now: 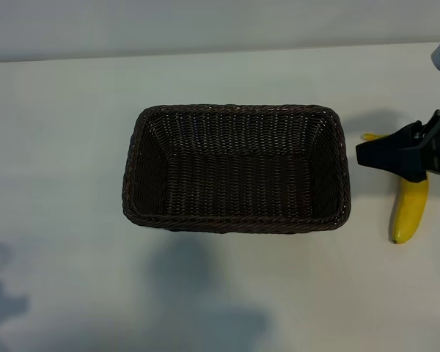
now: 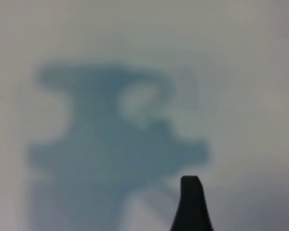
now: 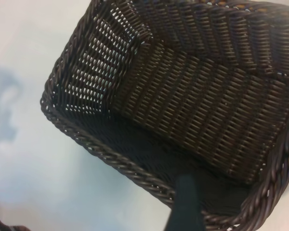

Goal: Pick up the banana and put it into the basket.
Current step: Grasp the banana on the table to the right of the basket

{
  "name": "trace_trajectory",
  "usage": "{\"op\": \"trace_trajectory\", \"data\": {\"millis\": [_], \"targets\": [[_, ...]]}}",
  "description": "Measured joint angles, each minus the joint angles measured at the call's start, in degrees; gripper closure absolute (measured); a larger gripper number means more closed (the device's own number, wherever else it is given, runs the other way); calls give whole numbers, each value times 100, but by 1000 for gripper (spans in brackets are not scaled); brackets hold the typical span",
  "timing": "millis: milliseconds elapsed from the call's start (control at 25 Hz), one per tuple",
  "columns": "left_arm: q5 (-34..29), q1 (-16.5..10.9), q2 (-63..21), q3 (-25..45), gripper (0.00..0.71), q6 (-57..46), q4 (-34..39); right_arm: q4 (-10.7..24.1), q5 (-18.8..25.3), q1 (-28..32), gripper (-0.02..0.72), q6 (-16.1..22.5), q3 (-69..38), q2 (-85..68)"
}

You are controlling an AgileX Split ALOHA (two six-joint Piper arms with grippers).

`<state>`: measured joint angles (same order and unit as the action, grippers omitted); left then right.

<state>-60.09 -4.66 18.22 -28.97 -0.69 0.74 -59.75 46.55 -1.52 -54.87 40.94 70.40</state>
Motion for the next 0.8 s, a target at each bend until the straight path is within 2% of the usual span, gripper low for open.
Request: {"op": "trace_trajectory", "data": {"millis": [280,520,640,800], "targets": [[0,0,-217,0,148,0,-5,0,-48,0,125,64,0,0],[-20,0,-1333,0,148,0,-5,9,-418,0,125,515,0,0],[-55,0,-1825,0,148,-3,-5,164,-490,0,125,709,34,13],[-70,0,-1863,2,148,-3,-5,504,-448,0,125,1028,335,241]]}}
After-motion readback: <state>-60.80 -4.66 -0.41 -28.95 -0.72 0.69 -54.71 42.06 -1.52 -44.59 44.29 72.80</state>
